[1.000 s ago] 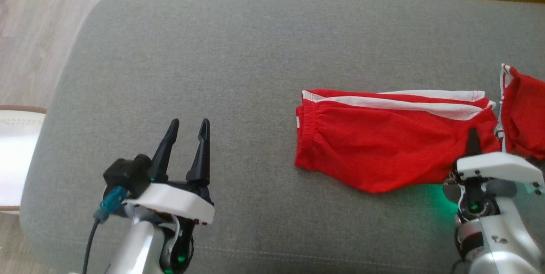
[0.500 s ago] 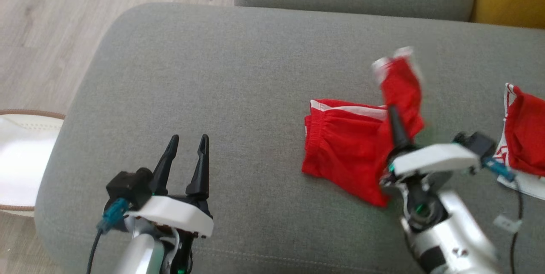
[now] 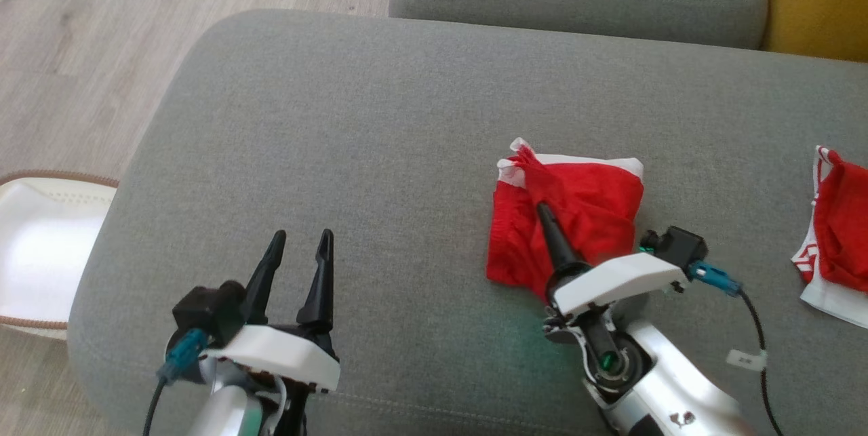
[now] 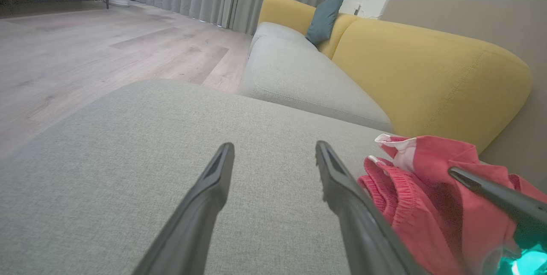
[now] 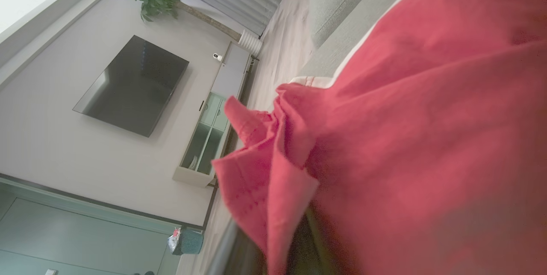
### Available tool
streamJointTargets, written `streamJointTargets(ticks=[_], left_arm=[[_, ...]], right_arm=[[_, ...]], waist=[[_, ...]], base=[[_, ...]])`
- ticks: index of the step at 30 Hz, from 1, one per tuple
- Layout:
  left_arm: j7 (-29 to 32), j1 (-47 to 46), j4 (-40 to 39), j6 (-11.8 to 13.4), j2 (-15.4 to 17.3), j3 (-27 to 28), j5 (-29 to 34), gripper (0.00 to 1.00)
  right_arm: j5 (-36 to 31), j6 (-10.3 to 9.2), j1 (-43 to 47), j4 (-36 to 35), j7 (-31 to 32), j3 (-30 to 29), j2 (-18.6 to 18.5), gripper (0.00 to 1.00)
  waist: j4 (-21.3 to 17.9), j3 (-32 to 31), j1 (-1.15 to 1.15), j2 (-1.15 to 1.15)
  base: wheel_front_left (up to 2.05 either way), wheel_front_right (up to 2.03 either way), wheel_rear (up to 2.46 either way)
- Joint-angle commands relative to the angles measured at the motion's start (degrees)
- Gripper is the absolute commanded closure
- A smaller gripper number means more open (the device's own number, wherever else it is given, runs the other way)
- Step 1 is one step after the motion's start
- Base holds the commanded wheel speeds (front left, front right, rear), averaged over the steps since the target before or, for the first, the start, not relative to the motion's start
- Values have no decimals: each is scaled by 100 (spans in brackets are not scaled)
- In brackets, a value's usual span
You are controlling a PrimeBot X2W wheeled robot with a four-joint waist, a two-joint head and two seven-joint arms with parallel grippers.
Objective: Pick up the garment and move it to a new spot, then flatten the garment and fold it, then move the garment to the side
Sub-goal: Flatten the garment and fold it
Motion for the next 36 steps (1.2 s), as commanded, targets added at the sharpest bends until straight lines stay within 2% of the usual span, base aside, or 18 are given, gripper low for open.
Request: streamJointTargets(ticks=[1, 5, 6, 7, 13, 19, 27, 32, 36], left_arm=[[-34, -167, -189, 2, 30, 233, 24, 0], [-34, -153, -208, 9, 30, 246, 9, 0], [-34, -151, -210, 13, 30, 247, 6, 0], [-34, -150, -210, 16, 30, 247, 2, 0], [-34, -192, -204, 32, 30, 217, -35, 0], [-34, -213, -195, 51, 30, 180, -63, 0], [-34, -201, -202, 78, 30, 188, -94, 0], [-34, -180, -215, 99, 30, 240, -101, 0], [-34, -170, -262, 111, 30, 296, -108, 0]], right_arm=[[87, 39, -299, -138, -107, 201, 46, 100], [246, 39, -401, -24, -103, 609, 46, 100], [228, 39, -441, 25, -117, 716, 46, 6], [237, 39, -475, 58, -135, 811, 46, 0], [56, 39, -737, 339, -205, 1580, 46, 0], [-6, 39, -900, 836, 42, 2166, 46, 0], [153, 39, -1056, 1194, 152, 2500, 46, 0], [94, 39, -1265, 1201, -164, 2571, 46, 0], [-241, 39, -1495, 1334, -433, 2527, 46, 0]], waist=[[3, 11, 0, 0], [2, 30, 0, 0], [-2, 37, 0, 0], [-3, 42, 0, 0], [11, 74, 0, 0], [52, 92, 0, 0], [41, 86, 0, 0], [-75, 33, 0, 0], [-227, -29, 0, 0]], base=[[0, 0, 0], [0, 0, 0], [0, 0, 0], [0, 0, 0], [0, 0, 0], [0, 0, 0], [0, 0, 0], [0, 0, 0], [0, 0, 0]])
